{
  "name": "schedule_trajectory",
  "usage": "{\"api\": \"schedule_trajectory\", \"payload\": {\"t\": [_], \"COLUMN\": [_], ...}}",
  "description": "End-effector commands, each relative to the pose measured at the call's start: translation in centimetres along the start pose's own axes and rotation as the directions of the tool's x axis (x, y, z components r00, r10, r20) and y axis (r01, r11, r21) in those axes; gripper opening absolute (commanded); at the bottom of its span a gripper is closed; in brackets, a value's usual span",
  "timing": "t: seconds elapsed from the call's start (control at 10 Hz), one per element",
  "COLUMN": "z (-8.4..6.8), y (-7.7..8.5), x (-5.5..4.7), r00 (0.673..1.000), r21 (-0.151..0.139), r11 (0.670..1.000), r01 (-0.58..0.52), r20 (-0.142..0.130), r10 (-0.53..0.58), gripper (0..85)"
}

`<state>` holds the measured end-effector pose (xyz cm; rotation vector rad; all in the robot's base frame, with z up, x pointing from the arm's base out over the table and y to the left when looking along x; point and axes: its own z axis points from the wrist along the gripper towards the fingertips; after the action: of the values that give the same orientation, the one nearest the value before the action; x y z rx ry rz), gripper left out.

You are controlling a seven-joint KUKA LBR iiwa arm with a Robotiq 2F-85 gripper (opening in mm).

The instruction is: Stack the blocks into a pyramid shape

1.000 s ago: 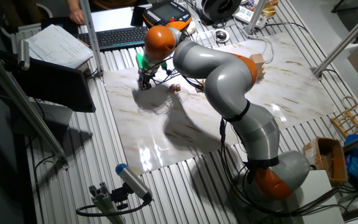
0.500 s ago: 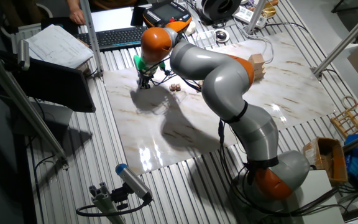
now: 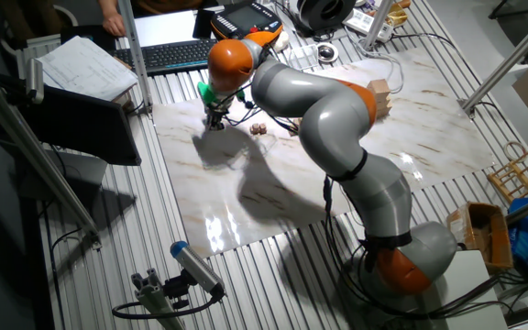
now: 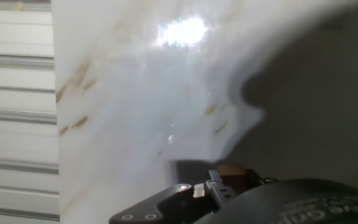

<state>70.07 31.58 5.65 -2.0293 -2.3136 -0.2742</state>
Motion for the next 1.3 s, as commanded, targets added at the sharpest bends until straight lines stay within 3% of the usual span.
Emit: {"api": "schedule_trajectory", "payload": {"t": [0.0, 0.3, 0.6, 0.7, 0.9, 1.1, 1.2], "z": [-0.8, -2.7, -4.6, -4.7, -4.7, -4.7, -4.9], "y": [-0.3, -1.3, -2.4, -2.8, -3.4, -4.0, -4.2], "x": [-0.9, -3.5, -5.8, -6.6, -8.3, -9.9, -10.2], "r00": [1.0, 0.999, 0.997, 0.995, 0.994, 0.996, 0.997], "r21": [0.001, 0.004, 0.018, 0.053, 0.083, 0.089, 0.098], "r11": [1.0, 1.0, 1.0, 0.999, 0.996, 0.996, 0.995], "r01": [0.012, -0.002, -0.004, 0.005, 0.015, 0.018, 0.019], "r20": [-0.001, 0.05, 0.071, 0.098, 0.109, 0.089, 0.075], "r10": [-0.012, 0.002, 0.003, -0.01, -0.024, -0.026, -0.027], "gripper": [0.0, 0.0, 0.0, 0.0, 0.0, 0.0, 0.0]}}
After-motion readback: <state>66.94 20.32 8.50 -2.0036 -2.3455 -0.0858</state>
